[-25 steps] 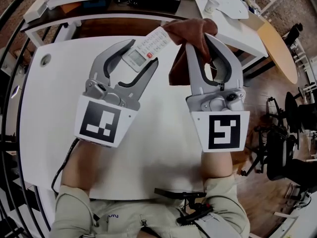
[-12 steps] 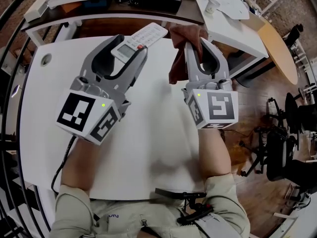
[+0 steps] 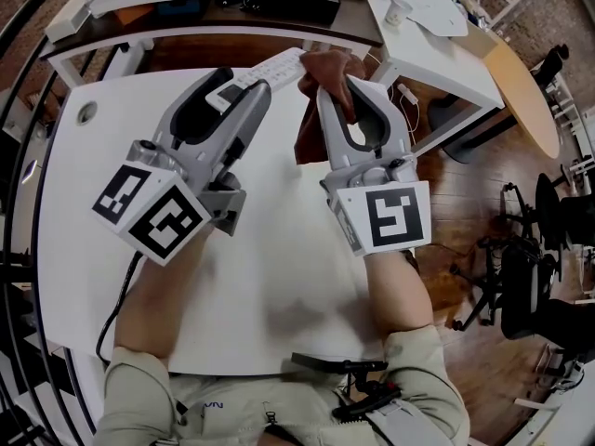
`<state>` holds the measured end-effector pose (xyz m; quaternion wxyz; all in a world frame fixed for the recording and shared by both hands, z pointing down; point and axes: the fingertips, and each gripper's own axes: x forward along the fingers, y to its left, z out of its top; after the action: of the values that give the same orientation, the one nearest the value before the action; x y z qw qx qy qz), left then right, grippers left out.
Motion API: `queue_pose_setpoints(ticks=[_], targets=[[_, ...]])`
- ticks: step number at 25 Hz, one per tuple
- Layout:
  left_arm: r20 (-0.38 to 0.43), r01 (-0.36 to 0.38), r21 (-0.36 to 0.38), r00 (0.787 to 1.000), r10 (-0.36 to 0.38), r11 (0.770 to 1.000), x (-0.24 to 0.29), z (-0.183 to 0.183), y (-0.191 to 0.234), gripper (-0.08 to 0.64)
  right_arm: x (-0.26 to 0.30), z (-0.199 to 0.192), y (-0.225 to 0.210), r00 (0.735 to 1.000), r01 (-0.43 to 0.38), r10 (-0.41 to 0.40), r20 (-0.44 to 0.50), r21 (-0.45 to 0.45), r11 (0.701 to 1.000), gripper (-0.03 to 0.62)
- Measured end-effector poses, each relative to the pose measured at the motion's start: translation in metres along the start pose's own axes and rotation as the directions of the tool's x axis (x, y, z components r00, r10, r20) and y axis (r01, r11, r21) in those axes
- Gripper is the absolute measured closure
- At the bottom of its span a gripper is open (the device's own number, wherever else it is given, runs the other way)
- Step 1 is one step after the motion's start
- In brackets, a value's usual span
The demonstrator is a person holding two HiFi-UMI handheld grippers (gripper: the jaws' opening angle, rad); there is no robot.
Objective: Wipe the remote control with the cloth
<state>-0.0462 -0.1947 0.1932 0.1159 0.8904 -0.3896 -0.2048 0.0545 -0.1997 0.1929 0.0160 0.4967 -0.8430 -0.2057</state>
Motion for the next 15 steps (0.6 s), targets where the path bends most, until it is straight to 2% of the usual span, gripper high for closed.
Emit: queue_pose_setpoints(ticks=[6, 10, 15], targets=[[0.025, 0.004, -0.154, 1.000, 0.000, 0.988, -0.001, 0.000, 0.014, 0.318, 0.002, 0.020, 0.039, 0.992, -0.094, 0.095, 0.080, -0.015, 0.995, 0.515], [0.032, 0.006, -0.187, 0.999, 0.000, 0.982, -0.002, 0.001, 0.016, 0.318, 0.000, 0.025, 0.064, 0.982, -0.162, 0.164, 0.093, -0.033, 0.986, 0.515], [0.045, 0.013, -0.225, 0.999, -0.003, 0.974, -0.004, 0.003, 0.019, 0.318, -0.004, 0.020, 0.090, 0.967, -0.245, 0.248, 0.057, -0.055, 0.968, 0.515]])
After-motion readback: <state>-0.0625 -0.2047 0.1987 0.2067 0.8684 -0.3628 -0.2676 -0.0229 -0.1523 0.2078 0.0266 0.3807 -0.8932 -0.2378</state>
